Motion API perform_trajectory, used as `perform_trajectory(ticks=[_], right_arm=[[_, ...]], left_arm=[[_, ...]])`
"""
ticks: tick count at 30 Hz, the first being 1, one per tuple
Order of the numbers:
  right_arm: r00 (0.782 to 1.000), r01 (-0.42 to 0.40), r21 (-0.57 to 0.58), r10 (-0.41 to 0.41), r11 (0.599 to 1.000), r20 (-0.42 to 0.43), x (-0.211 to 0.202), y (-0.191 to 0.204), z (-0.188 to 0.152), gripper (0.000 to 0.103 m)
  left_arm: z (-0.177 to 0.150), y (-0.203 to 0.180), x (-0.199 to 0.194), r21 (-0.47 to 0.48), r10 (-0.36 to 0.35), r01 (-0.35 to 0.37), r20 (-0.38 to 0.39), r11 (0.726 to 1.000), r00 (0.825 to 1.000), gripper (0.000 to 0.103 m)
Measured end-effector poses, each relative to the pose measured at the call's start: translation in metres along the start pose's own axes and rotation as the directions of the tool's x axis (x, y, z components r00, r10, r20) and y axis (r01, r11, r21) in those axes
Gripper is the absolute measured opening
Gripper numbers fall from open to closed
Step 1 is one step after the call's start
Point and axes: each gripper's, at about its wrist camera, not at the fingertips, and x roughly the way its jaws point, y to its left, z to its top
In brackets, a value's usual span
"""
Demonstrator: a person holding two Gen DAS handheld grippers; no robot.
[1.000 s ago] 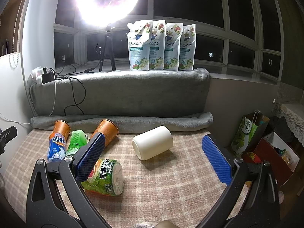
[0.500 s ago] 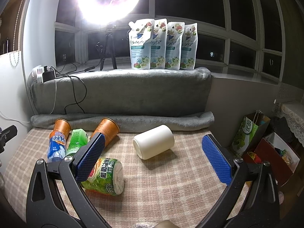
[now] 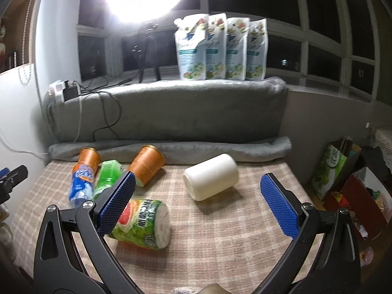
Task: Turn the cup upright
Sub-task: 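Move the right gripper over the lying green grapefruit cup and close on it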
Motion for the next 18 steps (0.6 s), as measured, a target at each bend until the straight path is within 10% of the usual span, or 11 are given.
perform_trajectory(ticks=[11,18], right_arm=[[0.969,-0.213,-0.128,0.193,0.969,-0.155,0.034,0.023,-0.002,0.103],[0.887,-0.435,-0.351,0.328,0.829,-0.325,0.051,0.048,-0.006,0.103]], left_arm=[[-0.013,0.016,0.003,-0.004,0.005,-0.005,-0.041,1.000,0.999,0.103],[-0.022,0.021,0.003,0.009,0.005,-0.005,-0.070,1.000,0.998,0.103]])
